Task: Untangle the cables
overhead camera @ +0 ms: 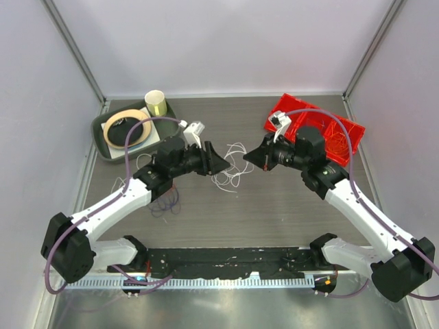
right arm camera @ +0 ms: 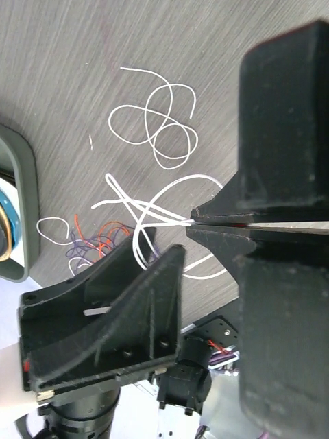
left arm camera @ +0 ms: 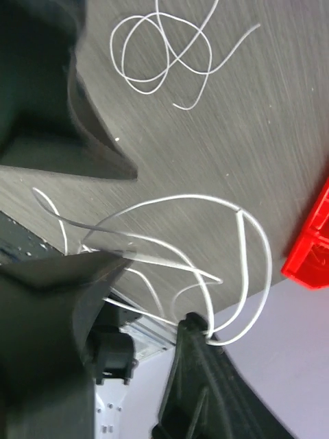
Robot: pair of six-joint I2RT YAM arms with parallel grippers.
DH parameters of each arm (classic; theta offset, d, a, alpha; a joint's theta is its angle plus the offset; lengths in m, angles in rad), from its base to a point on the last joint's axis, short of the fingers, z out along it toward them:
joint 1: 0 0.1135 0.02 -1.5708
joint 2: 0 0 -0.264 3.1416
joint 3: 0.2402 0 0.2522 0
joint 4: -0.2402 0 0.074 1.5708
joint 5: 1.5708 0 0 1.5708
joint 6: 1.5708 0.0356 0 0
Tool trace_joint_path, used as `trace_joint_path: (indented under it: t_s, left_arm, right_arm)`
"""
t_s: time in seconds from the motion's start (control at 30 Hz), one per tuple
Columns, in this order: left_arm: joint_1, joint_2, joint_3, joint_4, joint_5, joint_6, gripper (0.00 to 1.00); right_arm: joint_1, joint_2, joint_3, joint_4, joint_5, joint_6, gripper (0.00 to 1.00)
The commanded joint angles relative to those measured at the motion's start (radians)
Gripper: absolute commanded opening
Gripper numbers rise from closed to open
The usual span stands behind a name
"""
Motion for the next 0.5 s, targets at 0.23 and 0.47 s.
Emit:
trace_joint_path:
  t_s: [0.23, 0.47]
  left_arm:
    - [-0.006, -0.019, 0.051, -0.091, -0.328, -0.014, 0.0]
    - [-0.006, -0.106, 0.021, -0.249, -0.593, -0.023, 0.0]
  right_arm:
    - [0.002, -0.043, -0.001, -0.038, 0.184, -0.007, 0.02]
    - [0.0, -0.092, -0.006, -0.115, 0.537, 0.026, 0.07]
